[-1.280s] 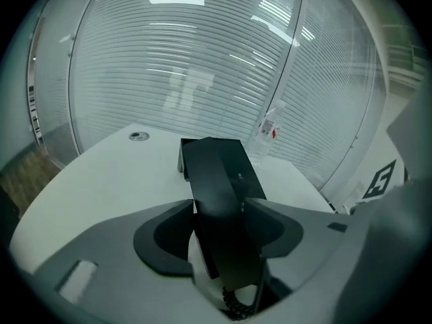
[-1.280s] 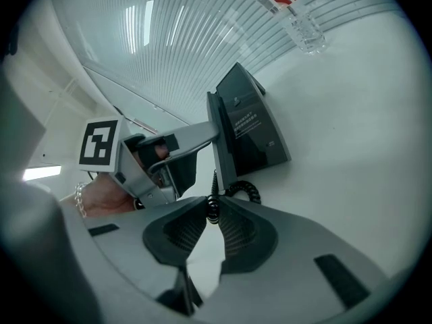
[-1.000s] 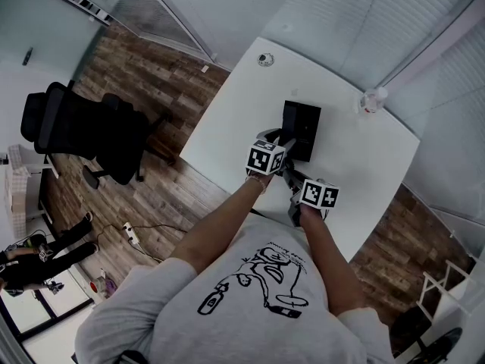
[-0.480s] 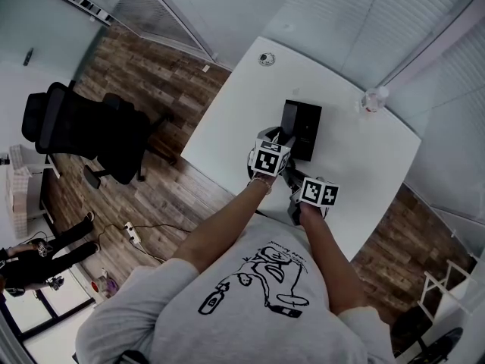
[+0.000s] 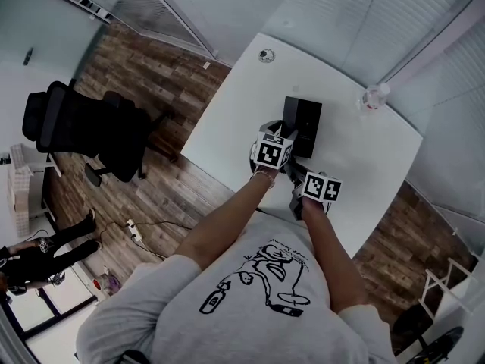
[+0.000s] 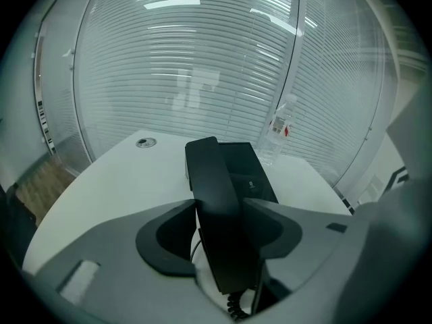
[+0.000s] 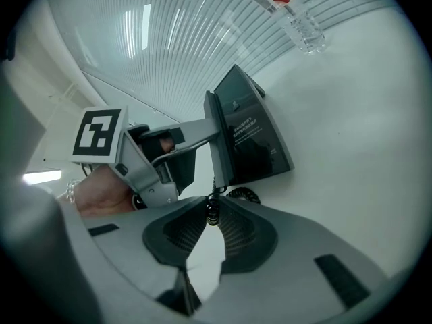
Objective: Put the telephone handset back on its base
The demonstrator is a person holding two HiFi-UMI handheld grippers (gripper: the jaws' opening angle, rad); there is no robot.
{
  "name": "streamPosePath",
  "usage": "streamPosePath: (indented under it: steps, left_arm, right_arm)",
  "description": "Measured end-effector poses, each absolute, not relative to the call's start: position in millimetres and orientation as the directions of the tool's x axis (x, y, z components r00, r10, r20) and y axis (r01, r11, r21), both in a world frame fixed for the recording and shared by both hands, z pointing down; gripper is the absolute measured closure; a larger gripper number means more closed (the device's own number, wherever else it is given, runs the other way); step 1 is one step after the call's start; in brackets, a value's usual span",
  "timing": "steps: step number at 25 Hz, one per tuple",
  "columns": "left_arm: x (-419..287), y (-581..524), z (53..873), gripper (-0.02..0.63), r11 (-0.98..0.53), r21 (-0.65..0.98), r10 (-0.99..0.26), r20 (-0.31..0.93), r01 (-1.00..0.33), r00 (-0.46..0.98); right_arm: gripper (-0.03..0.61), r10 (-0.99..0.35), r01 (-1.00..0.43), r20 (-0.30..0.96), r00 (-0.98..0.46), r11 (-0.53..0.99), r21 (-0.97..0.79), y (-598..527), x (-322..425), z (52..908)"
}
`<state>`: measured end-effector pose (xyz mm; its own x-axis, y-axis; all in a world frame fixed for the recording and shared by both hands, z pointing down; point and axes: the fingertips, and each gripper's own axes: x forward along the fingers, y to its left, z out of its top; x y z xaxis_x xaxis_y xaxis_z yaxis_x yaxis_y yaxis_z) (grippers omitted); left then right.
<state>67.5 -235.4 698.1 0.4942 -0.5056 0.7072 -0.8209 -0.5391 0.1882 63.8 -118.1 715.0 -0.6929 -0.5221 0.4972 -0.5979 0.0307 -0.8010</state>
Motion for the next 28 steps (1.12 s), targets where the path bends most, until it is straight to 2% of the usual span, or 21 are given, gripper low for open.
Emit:
streamPosePath:
  steps: [7,13,15,22,28]
  left_arm:
    - [66,-234,700,0.388,-0.571,0.139,-0.504,0.718,-0.809,0.479]
    - [65,-235,700,0.382,-0.588,0.119,-0.521,0.701,-0.800,0.487]
    - [65,-234,700,0.383,-0.585,0.121,-0.526,0.696,-0.802,0.489]
    - [66,-236,704,0.376,-0.608,0.099,-0.517,0.704,-0.788,0.487]
    - [62,-228,686,0.363,-0.624,0.126,-0.538,0.646,-0.771,0.541]
  right_arm:
    - [0.531,-0.493,-0.609,0.519,-0.698,0.027,-0.793,-113,59,725]
    - [0.523,-0.511,-0.700,0.570,-0.644,0.093,-0.708,-116,69,732]
    - [0.426,-0.509,-0.740,0.594,-0.623,0.137,-0.658,-119,72,735]
    - [0.422,-0.473,-0.766,0.628,-0.618,0.180,-0.617,-112,70,742]
    - [0.422,-0.541,-0.808,0.623,-0.564,0.210,-0.550,-112,94,723]
